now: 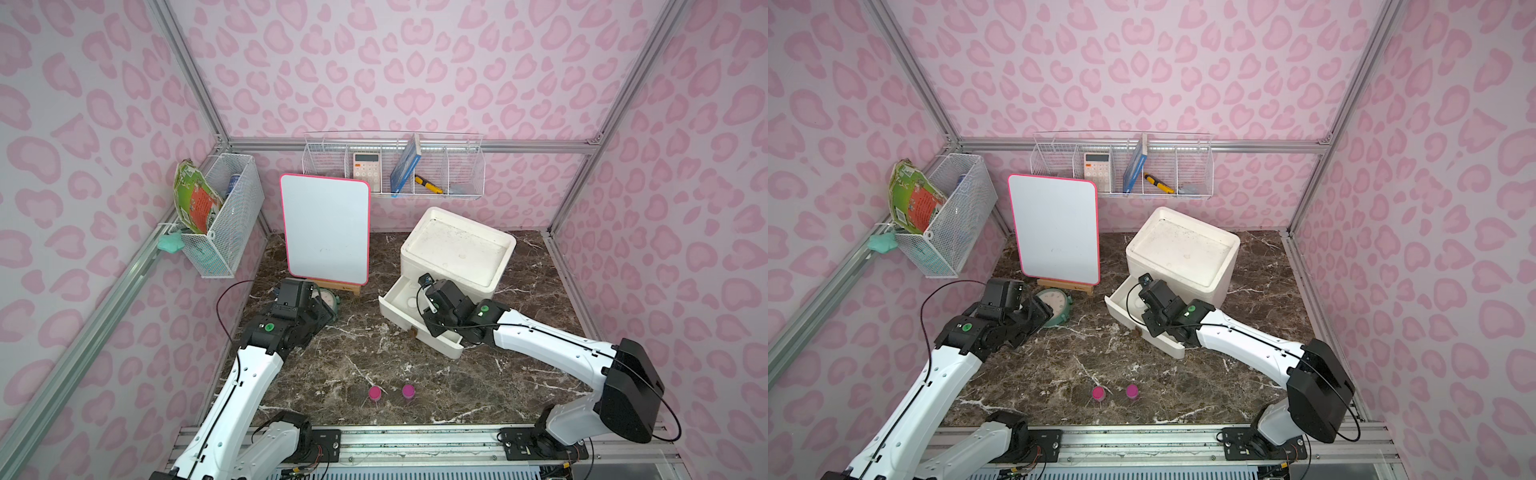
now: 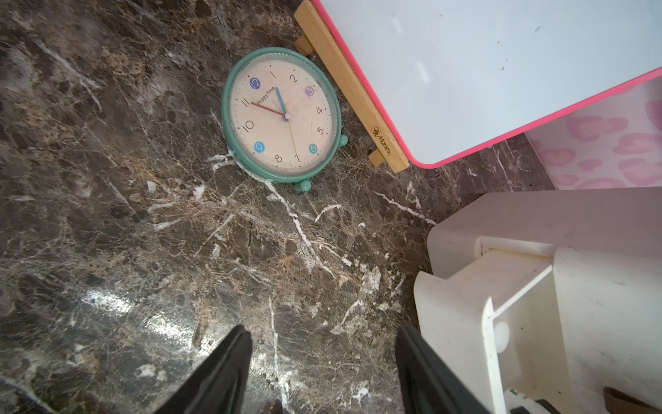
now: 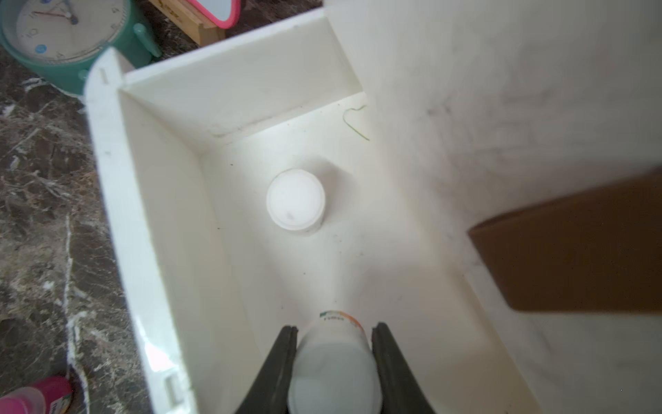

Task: Put the paint cans in the drawer according to color
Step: Place the paint can in the drawer.

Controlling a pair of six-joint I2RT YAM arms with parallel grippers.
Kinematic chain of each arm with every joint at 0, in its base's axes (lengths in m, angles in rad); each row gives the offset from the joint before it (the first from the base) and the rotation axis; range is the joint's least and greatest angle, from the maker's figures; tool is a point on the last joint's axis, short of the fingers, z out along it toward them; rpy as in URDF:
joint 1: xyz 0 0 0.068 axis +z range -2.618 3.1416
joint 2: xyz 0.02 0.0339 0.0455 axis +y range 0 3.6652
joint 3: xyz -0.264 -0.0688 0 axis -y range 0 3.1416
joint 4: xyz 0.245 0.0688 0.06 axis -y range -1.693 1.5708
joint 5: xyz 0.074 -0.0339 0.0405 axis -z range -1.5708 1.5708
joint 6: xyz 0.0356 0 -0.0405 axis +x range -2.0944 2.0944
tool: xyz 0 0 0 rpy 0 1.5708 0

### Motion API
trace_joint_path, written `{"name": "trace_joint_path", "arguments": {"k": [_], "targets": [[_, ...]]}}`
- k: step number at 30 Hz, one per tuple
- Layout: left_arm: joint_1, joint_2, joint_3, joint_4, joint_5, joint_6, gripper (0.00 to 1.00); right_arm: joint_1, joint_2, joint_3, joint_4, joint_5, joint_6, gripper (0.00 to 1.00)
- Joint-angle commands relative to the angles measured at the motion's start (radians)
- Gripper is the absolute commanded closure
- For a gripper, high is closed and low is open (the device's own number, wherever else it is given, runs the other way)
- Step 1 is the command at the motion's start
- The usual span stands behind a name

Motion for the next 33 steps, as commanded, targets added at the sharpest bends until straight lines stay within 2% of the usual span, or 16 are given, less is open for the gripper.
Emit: {"name": "trace_joint_path", "arguments": {"k": [1, 4, 10, 13, 17, 22, 27, 30, 33], "targets": [[0.000, 0.009, 0.000, 0.026, 0.023, 0.026, 0.31, -0.013, 0.002, -0.024, 0.042, -0.028, 0.030, 0.81], [-0.002, 0.014, -0.008, 0.046, 0.039, 0.033, 0.31, -0.021, 0.007, -0.040, 0.056, -0.039, 0.032, 0.77], [-0.041, 0.039, -0.016, 0.068, 0.037, 0.041, 0.32, -0.023, 0.013, -0.041, 0.064, -0.036, 0.026, 0.56], [-0.101, 0.035, -0.031, 0.110, -0.001, 0.051, 0.32, -0.021, 0.001, -0.034, 0.062, -0.041, 0.021, 0.48], [-0.238, 0.005, -0.073, 0.190, -0.102, 0.098, 0.32, -0.013, -0.075, -0.045, 0.107, -0.077, -0.003, 0.42], [-0.473, -0.100, -0.263, 0.425, -0.258, 0.207, 0.33, 0.032, -0.259, -0.127, 0.275, -0.117, -0.078, 0.41], [-0.680, -0.147, -0.496, 0.797, -0.312, 0.352, 0.33, 0.029, -0.471, -0.274, 0.455, -0.005, -0.054, 0.42], [-0.740, -0.087, -0.558, 0.993, -0.259, 0.486, 0.31, 0.012, -0.551, -0.308, 0.482, 0.054, -0.044, 0.42], [-0.761, 0.019, -0.544, 1.084, -0.261, 0.557, 0.30, -0.007, -0.606, -0.336, 0.502, 0.080, -0.033, 0.43]]}}
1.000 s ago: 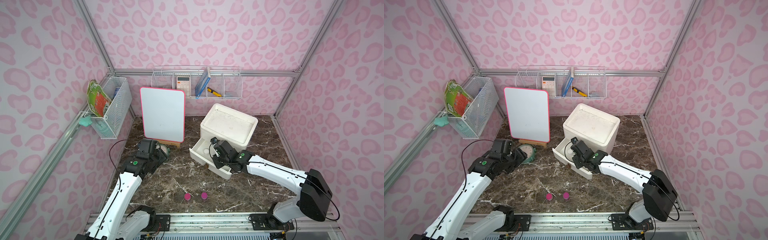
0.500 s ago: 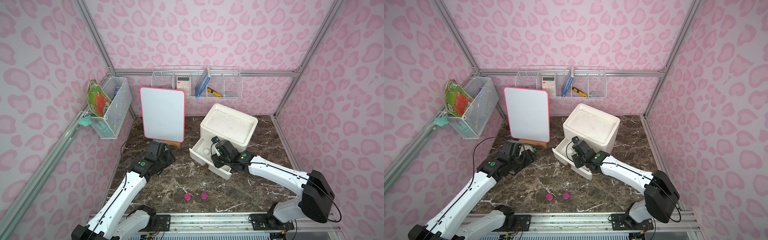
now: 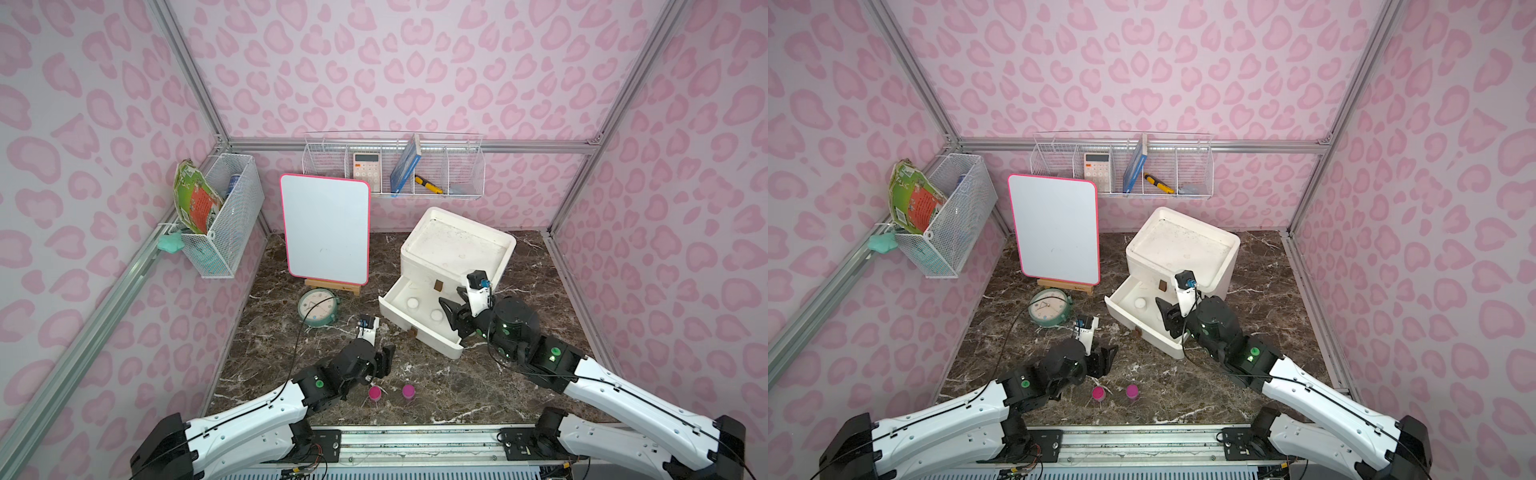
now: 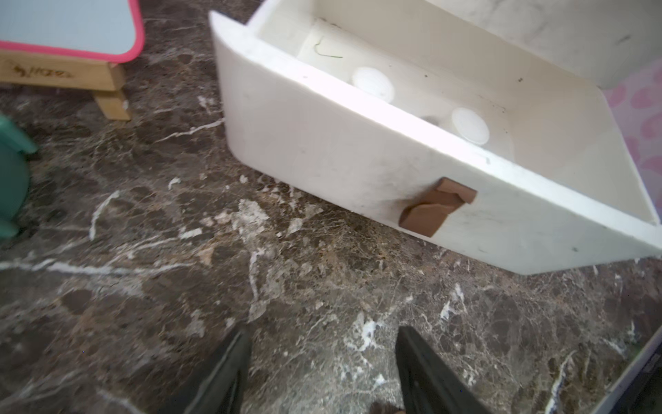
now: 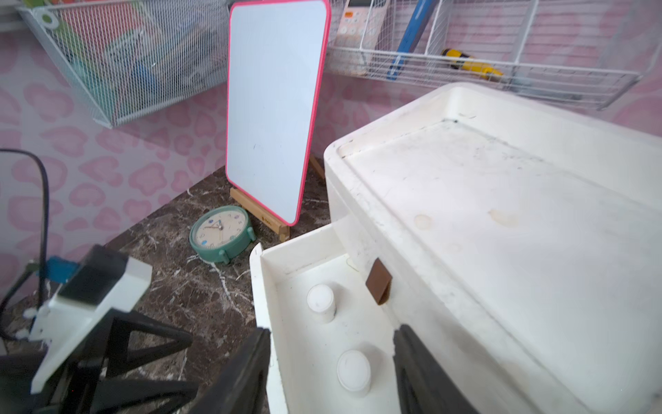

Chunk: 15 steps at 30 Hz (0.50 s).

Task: Put the paint cans in the drawer according to color
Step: Place the paint can in the drawer, then close the drawer in the storage box.

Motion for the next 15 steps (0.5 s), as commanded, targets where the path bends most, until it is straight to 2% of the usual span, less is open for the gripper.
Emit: {"name": "trace_joint_path", "arguments": {"k": [1, 7, 15], "targets": [[-0.015, 0.094, 0.020, 0.253, -0.005, 0.157, 0.30, -0.017, -0.040, -0.019, 0.077, 0.058, 0.020, 0.43], [-0.023, 0.295, 0.084, 0.362, -0.023, 0.239, 0.30, -0.024, -0.063, -0.024, 0.055, 0.065, 0.048, 0.43], [-0.024, 0.438, 0.138, 0.496, -0.034, 0.275, 0.32, -0.027, -0.078, -0.027, 0.039, 0.079, 0.051, 0.43]]}}
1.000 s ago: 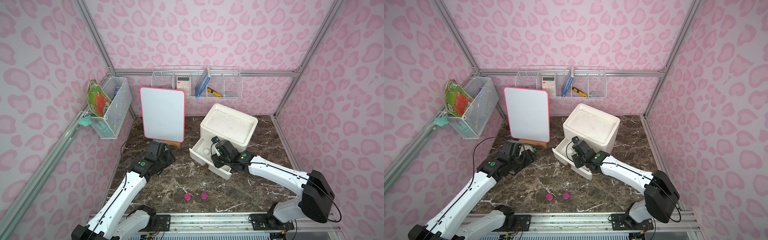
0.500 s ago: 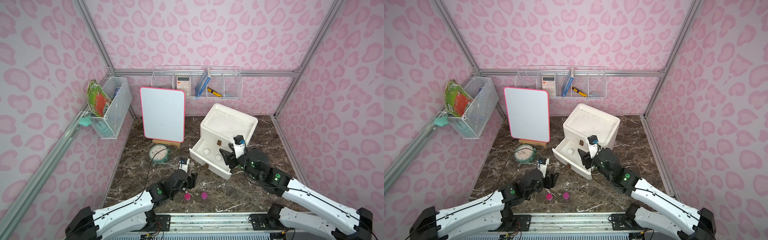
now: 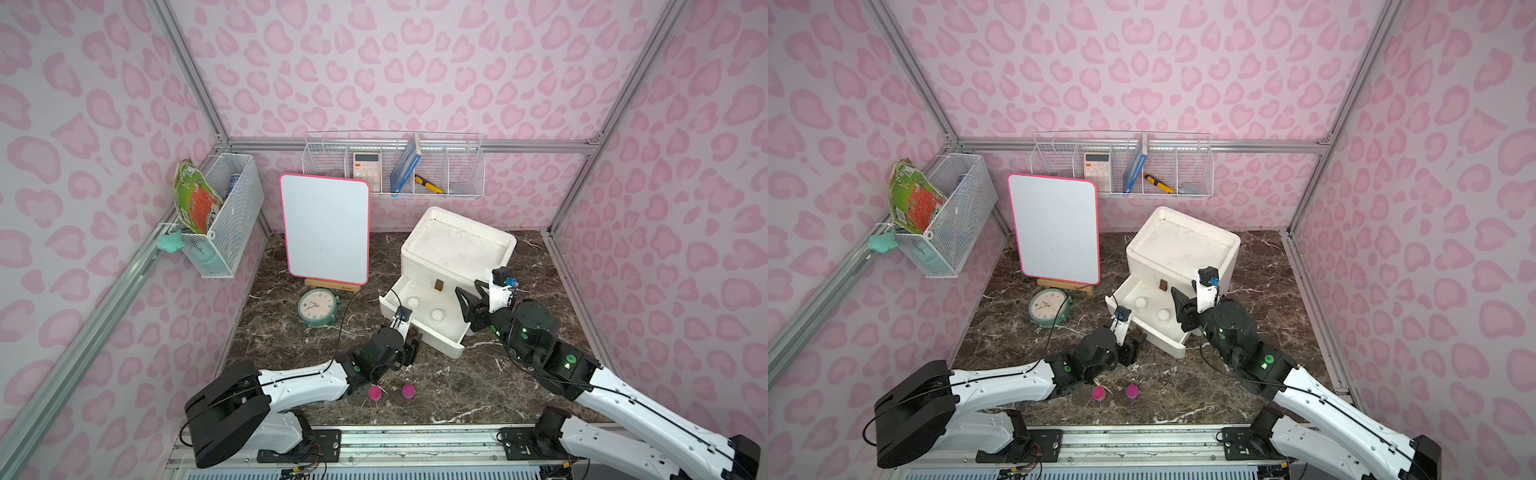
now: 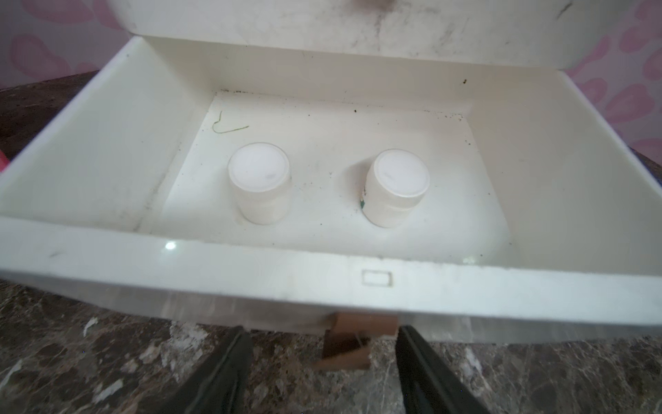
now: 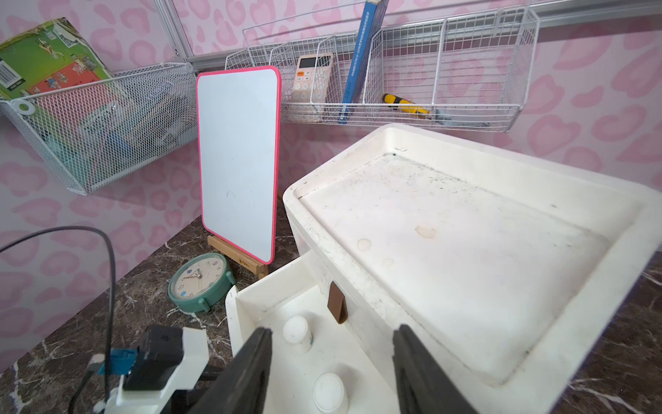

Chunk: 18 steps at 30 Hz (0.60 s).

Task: Put the paint cans in the drawer according to color
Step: Close the drawer in the storage box.

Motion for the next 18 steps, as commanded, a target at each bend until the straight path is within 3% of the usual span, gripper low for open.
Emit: {"name": "trace_joint_path", "arguments": {"k": [1, 8, 11, 14, 18], "targets": [[0.002, 0.047, 0.030, 0.136, -0.017, 0.031, 0.31, -0.002, -0.006, -0.003, 0.013, 0.018, 0.007, 0.43], [0.003, 0.167, 0.097, 0.227, -0.073, 0.043, 0.32, -0.002, -0.017, -0.004, -0.011, 0.046, 0.011, 0.43], [0.003, 0.204, 0.131, 0.228, -0.100, 0.039, 0.33, -0.032, 0.006, 0.043, -0.105, 0.100, 0.048, 0.44], [0.003, 0.226, 0.157, 0.213, -0.126, 0.024, 0.33, -0.148, 0.082, 0.178, -0.295, 0.070, 0.072, 0.44], [0.003, 0.240, 0.174, 0.198, -0.145, 0.010, 0.32, -0.352, 0.180, 0.396, -0.500, -0.072, 0.086, 0.41]]}}
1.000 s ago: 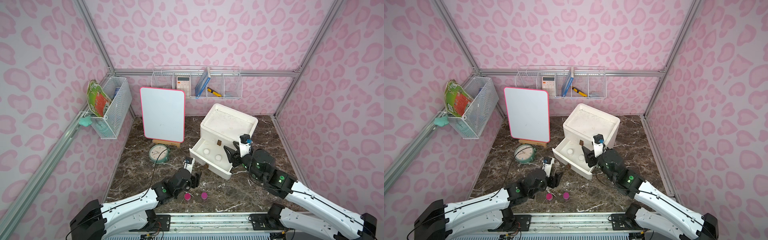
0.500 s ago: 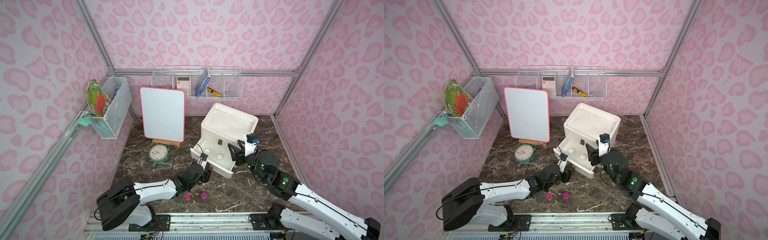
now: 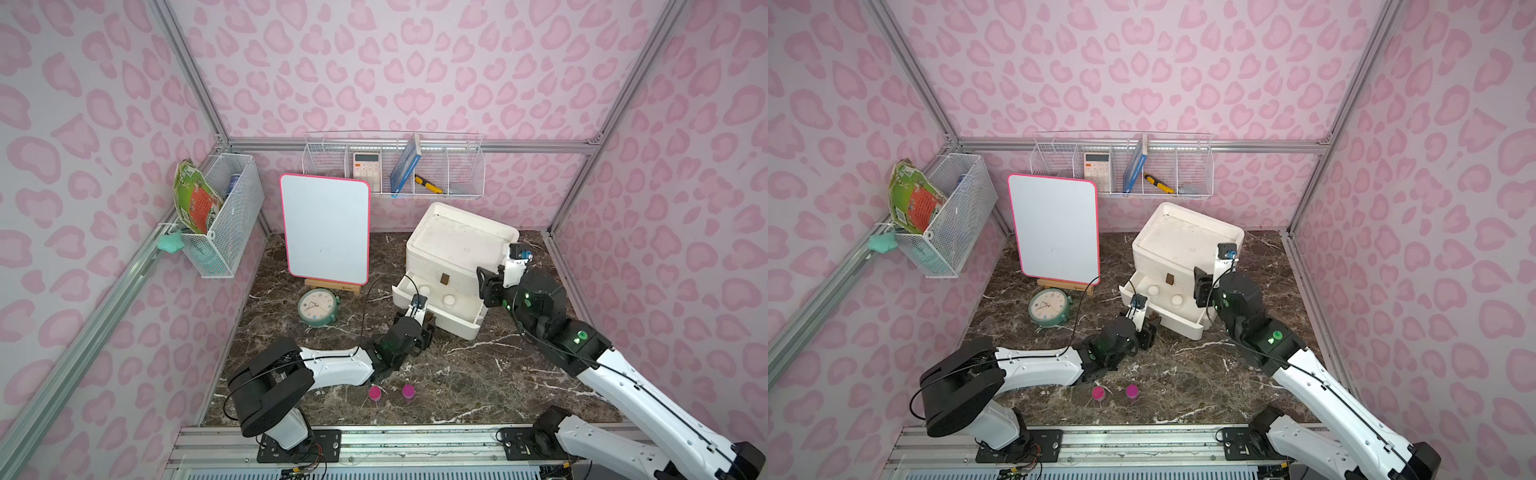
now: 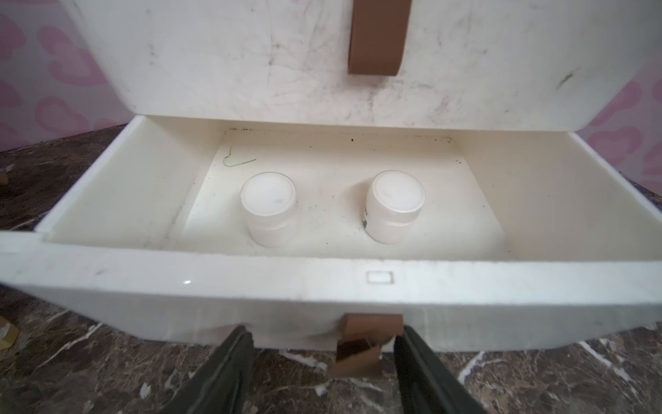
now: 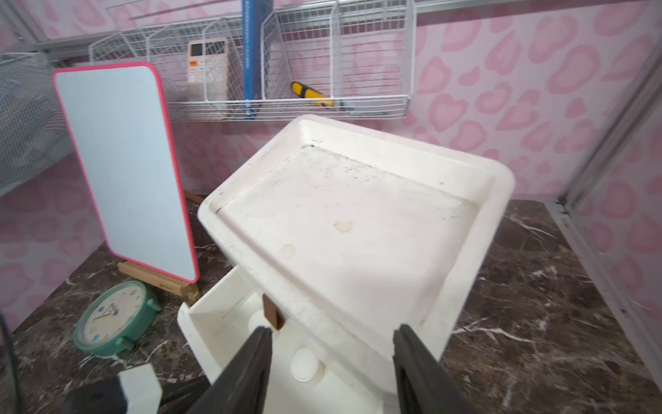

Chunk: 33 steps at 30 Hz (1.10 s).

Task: Put the paint cans in the drawer according to color
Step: Close the drawer in the storage box.

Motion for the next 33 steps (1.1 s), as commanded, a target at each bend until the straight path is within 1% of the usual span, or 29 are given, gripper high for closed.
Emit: {"name": "trace_joint_path", "arguments": {"k": [1, 4, 6, 10, 13, 19, 23, 29, 33], "targets": [[0.001, 0.015, 0.020, 0.024, -0.049, -0.014, 0.32, -0.116, 0.063, 0.132, -0.213, -0.105, 0.026, 0.40], [0.001, 0.039, 0.043, 0.028, -0.067, -0.015, 0.32, -0.192, 0.130, 0.207, -0.283, -0.122, 0.010, 0.35], [0.001, 0.060, 0.065, 0.030, -0.075, -0.010, 0.32, -0.226, 0.155, 0.217, -0.281, -0.127, 0.006, 0.33], [0.002, 0.104, 0.105, 0.047, -0.093, 0.002, 0.32, -0.267, 0.172, 0.199, -0.226, -0.148, 0.006, 0.33], [0.008, 0.144, 0.144, 0.069, -0.099, 0.017, 0.32, -0.294, 0.190, 0.188, -0.183, -0.159, 0.009, 0.35], [0.024, 0.227, 0.206, 0.134, -0.086, 0.050, 0.31, -0.299, 0.203, 0.174, -0.132, -0.174, 0.029, 0.39], [0.040, 0.269, 0.259, 0.132, -0.070, 0.051, 0.31, -0.300, 0.192, 0.161, -0.127, -0.174, 0.035, 0.40], [0.050, 0.303, 0.310, 0.121, -0.071, 0.062, 0.30, -0.299, 0.167, 0.145, -0.128, -0.173, 0.045, 0.41], [0.055, 0.299, 0.299, 0.152, -0.083, 0.068, 0.27, -0.299, 0.156, 0.144, -0.128, -0.176, 0.037, 0.39]]}}
